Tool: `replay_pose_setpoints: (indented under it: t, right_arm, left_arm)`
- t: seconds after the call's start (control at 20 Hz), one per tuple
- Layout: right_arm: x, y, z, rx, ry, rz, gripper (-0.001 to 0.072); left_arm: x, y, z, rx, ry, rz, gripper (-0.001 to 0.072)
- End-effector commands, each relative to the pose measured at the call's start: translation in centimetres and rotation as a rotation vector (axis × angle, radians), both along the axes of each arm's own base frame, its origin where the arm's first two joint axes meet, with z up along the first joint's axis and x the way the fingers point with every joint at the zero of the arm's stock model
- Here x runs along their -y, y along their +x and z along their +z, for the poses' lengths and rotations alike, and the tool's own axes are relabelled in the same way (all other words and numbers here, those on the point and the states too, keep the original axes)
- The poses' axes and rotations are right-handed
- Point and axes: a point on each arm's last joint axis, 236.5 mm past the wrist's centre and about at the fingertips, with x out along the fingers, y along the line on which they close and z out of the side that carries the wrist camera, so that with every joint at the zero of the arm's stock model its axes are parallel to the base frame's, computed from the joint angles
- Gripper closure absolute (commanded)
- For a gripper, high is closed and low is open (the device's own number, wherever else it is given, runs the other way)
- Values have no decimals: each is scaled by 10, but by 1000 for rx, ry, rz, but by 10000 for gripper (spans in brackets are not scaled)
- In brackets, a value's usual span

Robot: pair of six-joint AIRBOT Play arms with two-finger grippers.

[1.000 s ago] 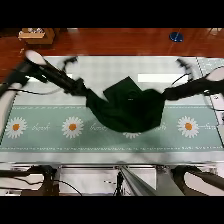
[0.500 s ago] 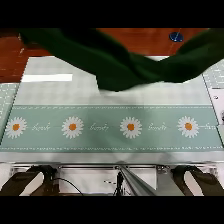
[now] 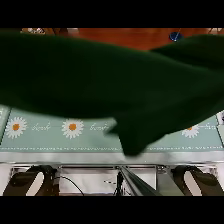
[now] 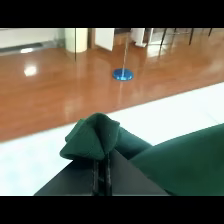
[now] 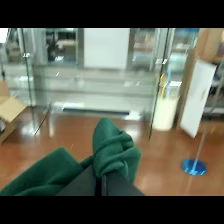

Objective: Fold the shirts.

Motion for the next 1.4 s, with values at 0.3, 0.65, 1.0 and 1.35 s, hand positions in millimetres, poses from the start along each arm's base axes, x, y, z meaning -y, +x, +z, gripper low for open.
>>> replay_pose_setpoints:
  t: [0.3,0.65,1.0,1.35]
  right_arm:
    - [9,81,-108,-492,30,56,691]
    - [-71,244,-305,-967,-27,336,690]
    - [-125,315,-446,-1088,-141,309,688]
    - [-48,265,-427,-1258,-331,119,325]
  left_arm:
    - [-6,-21,-136,-567,54,-10,682]
    - [-8,48,-289,-849,35,-47,681]
    - [-76,67,-433,-1080,283,121,680]
    - [-104,120,-455,-978,346,224,680]
